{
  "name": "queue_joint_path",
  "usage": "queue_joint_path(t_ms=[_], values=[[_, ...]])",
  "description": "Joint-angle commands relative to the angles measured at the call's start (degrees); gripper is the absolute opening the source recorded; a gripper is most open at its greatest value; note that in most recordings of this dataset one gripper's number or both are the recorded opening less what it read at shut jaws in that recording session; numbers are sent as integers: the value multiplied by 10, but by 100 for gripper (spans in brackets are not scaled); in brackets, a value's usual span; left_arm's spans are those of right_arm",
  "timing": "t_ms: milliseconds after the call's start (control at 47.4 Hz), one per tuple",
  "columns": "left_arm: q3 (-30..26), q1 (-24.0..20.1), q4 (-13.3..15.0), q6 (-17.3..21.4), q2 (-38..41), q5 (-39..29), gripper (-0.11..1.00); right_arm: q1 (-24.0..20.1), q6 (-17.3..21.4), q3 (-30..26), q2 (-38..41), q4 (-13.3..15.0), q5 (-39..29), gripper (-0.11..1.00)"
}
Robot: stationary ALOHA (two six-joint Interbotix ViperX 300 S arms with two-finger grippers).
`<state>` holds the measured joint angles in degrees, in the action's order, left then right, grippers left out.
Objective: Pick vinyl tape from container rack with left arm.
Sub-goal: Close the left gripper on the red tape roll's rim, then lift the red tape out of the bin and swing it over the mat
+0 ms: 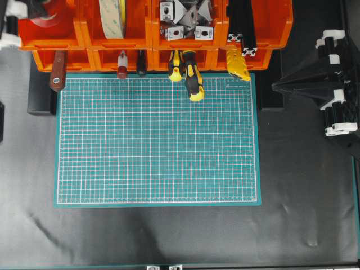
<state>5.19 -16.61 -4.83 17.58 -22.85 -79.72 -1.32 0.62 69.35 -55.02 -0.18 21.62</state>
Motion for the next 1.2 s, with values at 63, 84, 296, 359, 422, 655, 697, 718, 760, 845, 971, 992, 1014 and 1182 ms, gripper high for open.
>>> queue_joint_path(t_ms=[63, 84, 296, 359, 422, 655, 697, 718, 760, 845, 971, 992, 1014, 1182], values=[[-70, 25, -1, -11, 1, -13, 18, -5, -1, -8, 3, -1, 9, 0], [-75, 33, -1, -16, 0, -13, 18, -6, -1, -8, 3, -1, 9, 0], [-88, 150, 0, -105, -4, 16, 18, -10, -1, -8, 1, -1, 9, 0], [-75, 187, 0, -134, -6, 50, 18, -10, -1, -8, 1, -1, 9, 0], [-51, 226, 1, -160, -5, 102, 18, -10, -1, -8, 1, -1, 9, 0], [60, 281, 1, -200, 11, 280, 18, -13, 1, -9, 1, -1, 20, 0], [77, 285, 2, -200, 19, 310, 18, -14, 1, -8, 1, -1, 24, 0], [84, 288, 2, -201, 24, 323, 18, -14, 1, -8, 1, -1, 24, 0], [99, 294, 2, -201, 34, 351, 18, -14, 1, -8, 2, -2, 25, 0], [126, 301, 2, -202, 62, 393, 18, -16, 0, -8, 3, -1, 24, 0], [144, 302, 2, -210, 116, 424, 18, -18, 1, -8, 3, -1, 25, 0], [145, 301, 2, -213, 125, 425, 18, -18, 1, -8, 3, -1, 25, 0], [146, 301, 2, -215, 132, 427, 18, -18, 1, -8, 3, -1, 25, 0], [150, 301, 2, -232, 206, 449, 18, -23, 1, -8, 3, -1, 26, 0]])
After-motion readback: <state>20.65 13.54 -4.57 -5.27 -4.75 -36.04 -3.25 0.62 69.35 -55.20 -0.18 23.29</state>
